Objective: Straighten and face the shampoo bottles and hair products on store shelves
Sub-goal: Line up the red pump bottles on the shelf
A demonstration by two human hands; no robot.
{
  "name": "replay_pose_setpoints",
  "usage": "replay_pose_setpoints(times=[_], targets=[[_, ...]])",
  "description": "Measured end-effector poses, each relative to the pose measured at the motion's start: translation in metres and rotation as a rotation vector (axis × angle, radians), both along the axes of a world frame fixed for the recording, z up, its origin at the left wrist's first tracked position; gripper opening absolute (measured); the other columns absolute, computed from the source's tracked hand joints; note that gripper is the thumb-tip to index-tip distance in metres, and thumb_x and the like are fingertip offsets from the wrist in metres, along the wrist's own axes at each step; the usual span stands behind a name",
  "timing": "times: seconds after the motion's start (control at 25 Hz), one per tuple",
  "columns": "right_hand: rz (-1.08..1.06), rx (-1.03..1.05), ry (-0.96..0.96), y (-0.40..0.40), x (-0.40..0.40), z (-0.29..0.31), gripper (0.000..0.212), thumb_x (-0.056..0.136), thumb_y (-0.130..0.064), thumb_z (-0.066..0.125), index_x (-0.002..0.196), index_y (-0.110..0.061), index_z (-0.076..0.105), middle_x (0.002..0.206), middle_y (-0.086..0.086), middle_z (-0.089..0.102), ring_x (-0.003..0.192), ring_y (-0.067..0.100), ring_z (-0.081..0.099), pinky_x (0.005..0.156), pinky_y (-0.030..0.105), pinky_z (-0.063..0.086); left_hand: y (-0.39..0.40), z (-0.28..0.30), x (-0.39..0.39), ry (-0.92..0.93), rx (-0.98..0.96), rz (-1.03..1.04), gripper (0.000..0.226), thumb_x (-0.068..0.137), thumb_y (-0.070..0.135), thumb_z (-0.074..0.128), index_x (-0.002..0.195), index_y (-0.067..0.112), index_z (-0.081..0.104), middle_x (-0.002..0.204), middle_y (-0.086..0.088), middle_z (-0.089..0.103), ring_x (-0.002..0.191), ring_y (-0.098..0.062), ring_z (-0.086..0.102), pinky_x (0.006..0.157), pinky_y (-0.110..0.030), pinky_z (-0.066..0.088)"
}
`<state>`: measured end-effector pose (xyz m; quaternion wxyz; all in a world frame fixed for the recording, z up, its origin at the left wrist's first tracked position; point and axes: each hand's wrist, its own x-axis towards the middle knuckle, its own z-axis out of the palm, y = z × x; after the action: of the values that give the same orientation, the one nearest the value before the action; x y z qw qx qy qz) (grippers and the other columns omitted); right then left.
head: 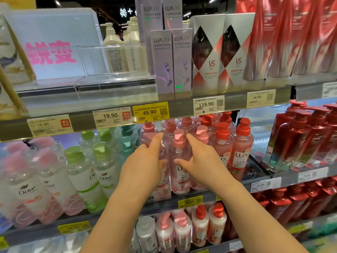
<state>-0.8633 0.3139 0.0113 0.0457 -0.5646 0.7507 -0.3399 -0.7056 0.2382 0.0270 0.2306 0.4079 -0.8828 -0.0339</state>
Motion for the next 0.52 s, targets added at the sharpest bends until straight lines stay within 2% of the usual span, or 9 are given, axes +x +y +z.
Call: replay_pose_setpoints(times=[0.08,0.12,0.2,0.28,0.4,0.52], targets=[[0.015,-0.074,-0.042,0.015,-0.003,0.001,0.083,0.085,-0.043,0.076,0.155,-0.025,0.035,0.132,-0.002,0.067,0.1,0.018,0.068,0.097,0.032,0.053,0.017,0.006,0.003,0.02,-0.036,0.047,0.072,0.092,0.038,0.061,0.148,0.044,0.016,0.104,-0.004,0.064,0.085,-0.025,0.063,0.063,-0.037,0.053],[0.014,-0.117,-0.065,0.023,-0.006,0.001,0.076,0.085,-0.042,0.076,0.151,-0.028,0.042,0.133,-0.007,0.066,0.091,0.01,0.066,0.096,0.03,0.053,0.026,0.011,0.003,0.042,-0.089,0.072,0.066,0.09,0.038,0.062,0.145,0.043,0.024,0.103,-0.003,0.068,0.084,-0.026,0.064,0.058,-0.035,0.051],[-0.002,-0.187,-0.116,0.04,-0.016,0.003,0.056,0.085,-0.038,0.078,0.137,-0.032,0.059,0.117,-0.021,0.068,0.071,-0.007,0.059,0.087,0.018,0.053,0.042,0.023,0.001,0.051,-0.191,0.108,0.053,0.088,0.042,0.063,0.137,0.04,0.042,0.086,0.002,0.071,0.076,-0.027,0.065,0.05,-0.03,0.042],[-0.043,-0.217,-0.187,0.061,-0.032,0.004,0.038,0.084,-0.034,0.08,0.121,-0.033,0.069,0.096,-0.031,0.067,0.069,-0.012,0.061,0.074,0.005,0.045,0.057,0.029,-0.017,0.015,-0.166,0.072,0.042,0.09,0.049,0.057,0.131,0.043,0.049,0.088,0.007,0.072,0.081,-0.025,0.066,0.054,-0.032,0.048],[-0.095,-0.233,-0.242,0.095,-0.06,0.007,0.024,0.083,-0.031,0.079,0.106,-0.036,0.072,0.086,-0.023,0.072,0.064,-0.007,0.061,0.069,0.011,0.048,0.082,0.026,-0.061,-0.002,-0.019,-0.101,0.041,0.092,0.058,0.047,0.132,0.047,0.047,0.102,0.017,0.071,0.098,-0.014,0.065,0.072,-0.036,0.056],[-0.147,-0.219,-0.259,0.131,-0.09,0.01,0.02,0.084,-0.028,0.076,0.101,-0.038,0.072,0.088,-0.019,0.074,0.057,0.001,0.06,0.069,0.028,0.057,0.108,0.025,-0.107,0.094,0.027,-0.283,0.04,0.088,0.063,0.047,0.123,0.047,0.056,0.093,0.024,0.07,0.088,-0.006,0.065,0.068,-0.032,0.056]])
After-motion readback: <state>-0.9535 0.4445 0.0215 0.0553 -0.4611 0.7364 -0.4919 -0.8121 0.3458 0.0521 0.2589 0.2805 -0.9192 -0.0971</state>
